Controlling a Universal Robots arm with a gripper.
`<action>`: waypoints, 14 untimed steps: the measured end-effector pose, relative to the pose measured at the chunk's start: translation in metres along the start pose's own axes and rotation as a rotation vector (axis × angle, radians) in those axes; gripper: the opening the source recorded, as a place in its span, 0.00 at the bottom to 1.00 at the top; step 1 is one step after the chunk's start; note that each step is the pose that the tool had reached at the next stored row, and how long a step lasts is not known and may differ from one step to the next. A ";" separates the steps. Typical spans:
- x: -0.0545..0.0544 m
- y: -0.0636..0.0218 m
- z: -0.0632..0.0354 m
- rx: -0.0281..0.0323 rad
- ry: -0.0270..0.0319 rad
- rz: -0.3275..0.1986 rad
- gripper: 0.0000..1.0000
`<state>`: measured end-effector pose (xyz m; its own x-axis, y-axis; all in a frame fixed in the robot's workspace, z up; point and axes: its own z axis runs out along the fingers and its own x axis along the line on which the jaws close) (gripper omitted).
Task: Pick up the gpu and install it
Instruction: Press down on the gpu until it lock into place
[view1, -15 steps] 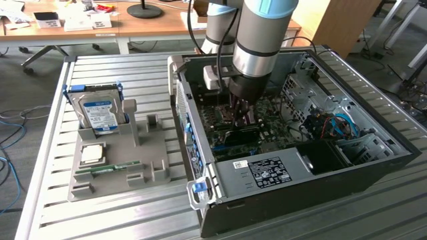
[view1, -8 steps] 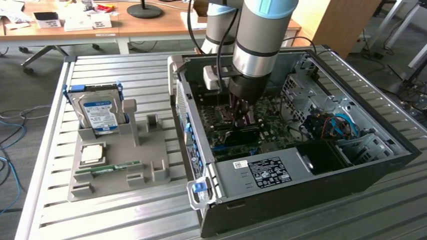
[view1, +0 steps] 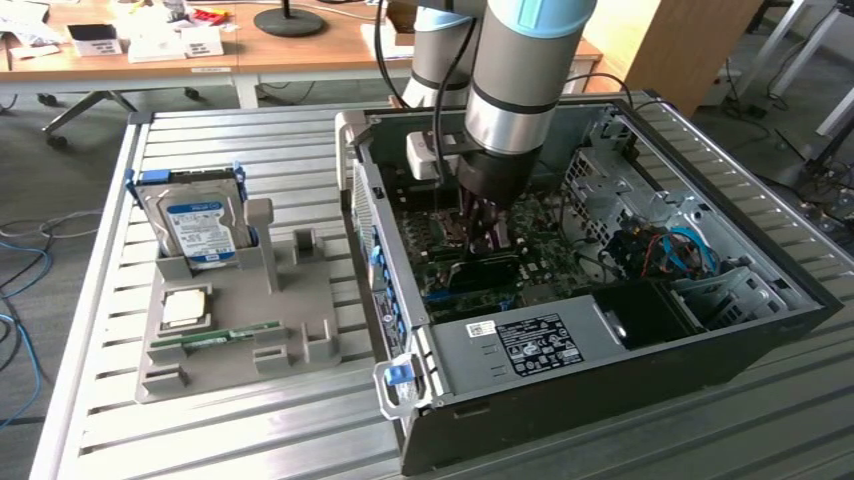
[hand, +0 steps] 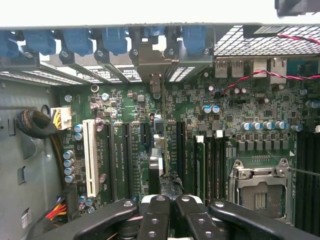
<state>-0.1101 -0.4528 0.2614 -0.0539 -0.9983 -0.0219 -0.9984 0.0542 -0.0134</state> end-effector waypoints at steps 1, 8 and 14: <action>0.000 0.0000 0.0000 0.0000 0.0000 0.000 0.11; 0.000 0.0000 0.0001 0.0002 -0.0004 0.000 0.11; 0.000 0.0000 -0.0084 0.0002 -0.0005 0.000 0.11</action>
<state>-0.1102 -0.4528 0.2698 -0.0541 -0.9983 -0.0224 -0.9984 0.0544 -0.0137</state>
